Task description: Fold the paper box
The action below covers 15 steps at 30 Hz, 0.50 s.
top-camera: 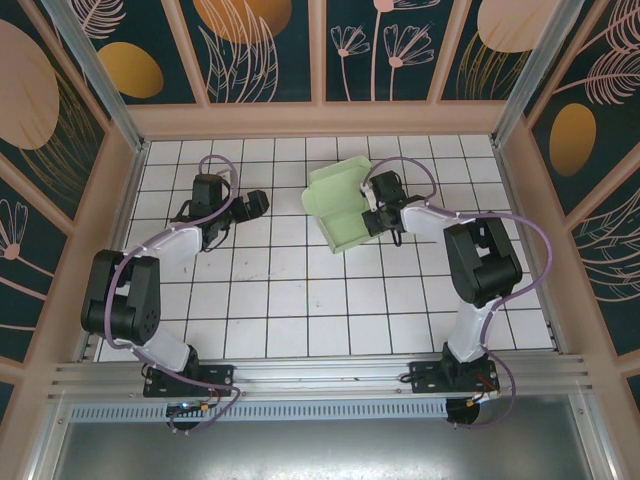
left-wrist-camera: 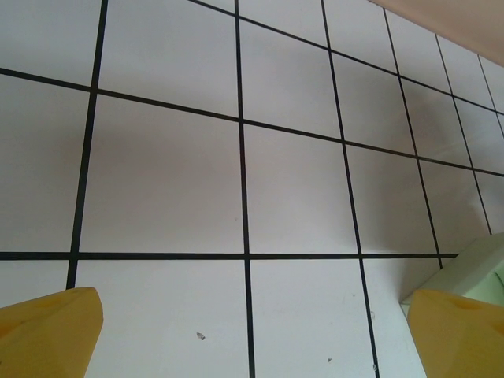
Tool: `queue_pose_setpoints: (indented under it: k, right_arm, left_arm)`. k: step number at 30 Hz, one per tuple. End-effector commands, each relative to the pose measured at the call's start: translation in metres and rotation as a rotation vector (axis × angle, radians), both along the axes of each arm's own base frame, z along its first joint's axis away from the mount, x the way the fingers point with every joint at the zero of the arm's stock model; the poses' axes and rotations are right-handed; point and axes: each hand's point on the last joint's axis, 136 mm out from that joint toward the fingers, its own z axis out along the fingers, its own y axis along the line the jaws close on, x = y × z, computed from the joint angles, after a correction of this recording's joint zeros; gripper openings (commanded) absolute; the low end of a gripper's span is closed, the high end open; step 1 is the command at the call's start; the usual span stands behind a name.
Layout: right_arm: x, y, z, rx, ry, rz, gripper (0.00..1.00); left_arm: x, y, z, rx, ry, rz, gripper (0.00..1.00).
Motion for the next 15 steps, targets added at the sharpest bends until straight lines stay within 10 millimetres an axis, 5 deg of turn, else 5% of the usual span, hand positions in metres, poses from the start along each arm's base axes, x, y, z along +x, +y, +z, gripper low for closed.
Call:
queue_pose_setpoints:
  k: [1,6,15]
  right_arm:
    - [-0.013,-0.012,-0.013,-0.019,0.061,-0.058,0.10]
    - [-0.001,0.005,0.018,0.114,0.015,-0.017,0.32]
    - [0.016,0.011,0.025,0.149,0.000,-0.003,0.40]
  left_arm:
    - [0.006,-0.006,0.005,-0.002,-0.033,-0.024,0.99]
    - [0.003,-0.003,0.002,0.017,-0.029,-0.019,0.98]
    - [-0.001,0.001,-0.001,0.035,-0.030,-0.012,0.99]
